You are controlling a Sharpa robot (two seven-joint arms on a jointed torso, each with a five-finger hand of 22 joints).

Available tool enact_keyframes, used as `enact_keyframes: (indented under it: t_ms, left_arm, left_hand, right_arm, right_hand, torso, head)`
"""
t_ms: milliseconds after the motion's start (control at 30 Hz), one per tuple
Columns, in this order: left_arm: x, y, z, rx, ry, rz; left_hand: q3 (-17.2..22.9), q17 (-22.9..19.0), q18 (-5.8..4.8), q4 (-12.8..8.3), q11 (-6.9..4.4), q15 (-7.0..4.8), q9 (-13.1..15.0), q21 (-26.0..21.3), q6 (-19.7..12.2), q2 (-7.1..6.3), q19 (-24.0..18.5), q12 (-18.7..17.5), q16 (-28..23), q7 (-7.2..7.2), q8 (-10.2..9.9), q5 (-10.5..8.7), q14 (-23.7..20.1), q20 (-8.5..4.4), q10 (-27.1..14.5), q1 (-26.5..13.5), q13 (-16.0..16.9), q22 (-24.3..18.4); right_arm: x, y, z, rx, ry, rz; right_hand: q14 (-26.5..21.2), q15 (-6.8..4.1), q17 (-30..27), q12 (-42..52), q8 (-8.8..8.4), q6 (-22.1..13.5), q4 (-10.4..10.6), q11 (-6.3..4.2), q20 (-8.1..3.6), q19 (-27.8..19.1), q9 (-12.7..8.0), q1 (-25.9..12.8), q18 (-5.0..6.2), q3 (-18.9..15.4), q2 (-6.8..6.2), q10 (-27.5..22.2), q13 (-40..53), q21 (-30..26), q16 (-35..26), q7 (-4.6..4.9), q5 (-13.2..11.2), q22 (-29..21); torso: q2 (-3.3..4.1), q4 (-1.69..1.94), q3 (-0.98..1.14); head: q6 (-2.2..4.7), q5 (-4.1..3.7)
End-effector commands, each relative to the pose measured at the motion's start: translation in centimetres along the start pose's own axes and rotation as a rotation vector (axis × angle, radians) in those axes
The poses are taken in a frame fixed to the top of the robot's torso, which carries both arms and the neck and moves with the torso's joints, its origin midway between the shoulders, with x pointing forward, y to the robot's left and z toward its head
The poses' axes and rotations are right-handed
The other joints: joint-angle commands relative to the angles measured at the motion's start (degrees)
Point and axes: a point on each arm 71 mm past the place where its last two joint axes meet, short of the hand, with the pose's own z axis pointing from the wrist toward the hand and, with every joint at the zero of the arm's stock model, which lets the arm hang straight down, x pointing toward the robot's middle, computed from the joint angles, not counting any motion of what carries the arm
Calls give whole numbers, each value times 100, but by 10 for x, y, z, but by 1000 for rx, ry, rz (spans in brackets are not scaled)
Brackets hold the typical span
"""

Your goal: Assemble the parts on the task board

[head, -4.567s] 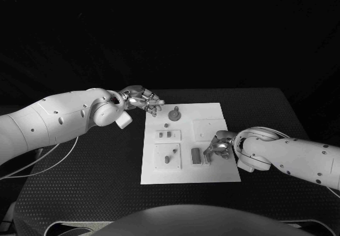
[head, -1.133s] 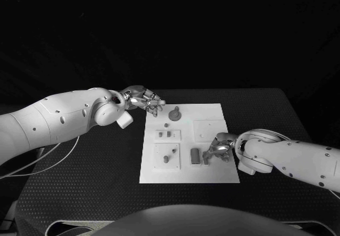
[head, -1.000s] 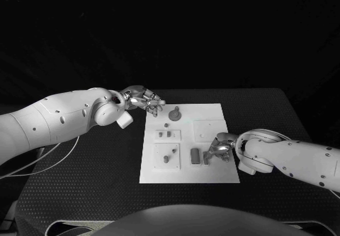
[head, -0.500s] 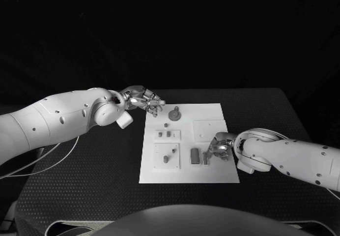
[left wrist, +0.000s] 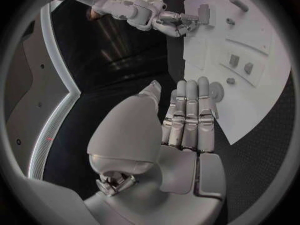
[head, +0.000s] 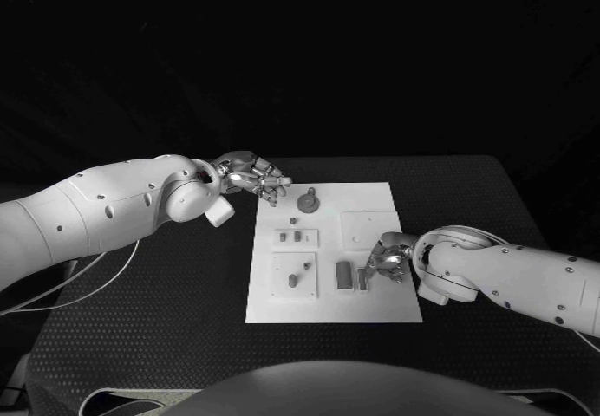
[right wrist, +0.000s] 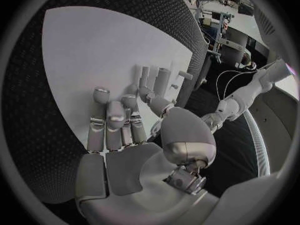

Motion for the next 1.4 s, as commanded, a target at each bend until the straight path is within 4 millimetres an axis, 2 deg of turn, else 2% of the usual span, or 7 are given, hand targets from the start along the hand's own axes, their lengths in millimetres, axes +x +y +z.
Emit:
enact_keyframes:
  t_ms: [33,300,500,733,900,1033,1400]
  left_arm:
    - [2,-2,0,10,13,2]
    - [-1,-3,1,23,-16,4]
    - [-8,-5,4,54,-103,-6]
    - [-19,-7,11,90,-195,-34]
    - [-36,-6,15,120,-301,-70]
    - [-51,-4,18,142,-369,-106]
    - [-60,3,25,178,-364,-141]
  left_hand:
    - [40,-9,117,4,-3,-4,8,18,-46,4,-32,21,3,-11,39,-3,-53,13,-22,-65,-7,7]
    - [39,-9,117,2,-3,-4,8,18,-46,0,-32,22,4,-11,39,-3,-53,13,-21,-65,-7,7]
    - [38,-9,118,0,-4,-4,8,18,-46,-3,-32,22,4,-13,39,-3,-53,12,-20,-63,-7,7]
    - [49,-67,102,5,59,38,7,-22,-63,12,-129,-25,-97,-55,35,-2,-166,43,-178,-49,-61,-30]
    - [105,-441,84,8,213,316,-83,-24,-368,44,-813,-4,-785,-87,-133,14,-699,314,-839,-69,-404,-427]
    - [106,-669,67,13,222,438,-162,-45,-531,41,-1137,-32,-1211,-92,-220,-3,-1048,443,-1216,-131,-657,-687]
    - [-844,-1194,-169,25,111,546,-352,-31,-1064,272,-2109,-12,-1996,-247,-429,-4,-1869,643,-2039,-740,-1331,-1536]
  right_arm:
    - [5,-2,0,1,19,-12]
    - [-10,-6,-9,-85,-1,57]
    - [-64,-3,-13,-261,-144,224]
    - [-132,-12,-6,-418,-328,486]
    - [-168,-23,4,-451,-426,591]
    - [-177,-30,15,-440,-468,619]
    - [-164,-32,33,-480,-456,728]
  right_hand:
    - [4,-52,4,5,39,33,-1,-5,31,19,4,-55,43,-38,-28,37,-10,21,-1,-4,8,121]
    - [-20,-36,-13,-28,-40,-108,76,30,28,5,-44,-179,43,-90,-598,-7,-20,-9,-44,34,7,105]
    - [-147,69,-24,-49,-170,-394,281,141,66,-115,-94,-168,43,-30,-979,-176,7,-101,-111,154,11,96]
    - [-679,196,-211,-383,-229,-605,136,264,291,-676,-125,113,-15,15,-727,-664,-172,-445,-575,263,5,40]
    - [-1445,505,-879,-1545,-281,-890,117,486,636,-1644,-154,193,-200,109,-572,-1094,-1254,-1355,-1940,438,-2,-343]
    - [-2044,1120,-1702,-2897,-385,-1264,103,827,944,-2588,-306,309,-413,170,-390,-1287,-2624,-2266,-3635,478,6,-766]
    - [-3020,1530,-2599,-4572,-490,-1886,281,946,1229,-3558,-688,121,-651,-321,-304,-1482,-4286,-3362,-5738,443,2,-1261]
  torso:
    - [0,-3,1]
    - [-9,-7,-4]
    - [-55,-25,-23]
    - [-206,-65,-78]
    - [-357,-90,-130]
    - [-498,-106,-189]
    - [-780,-186,-207]
  head:
    - [0,-2]
    - [0,-5]
    - [46,-47]
    - [472,-77]
    - [808,-65]
    - [1048,12]
    - [1406,210]
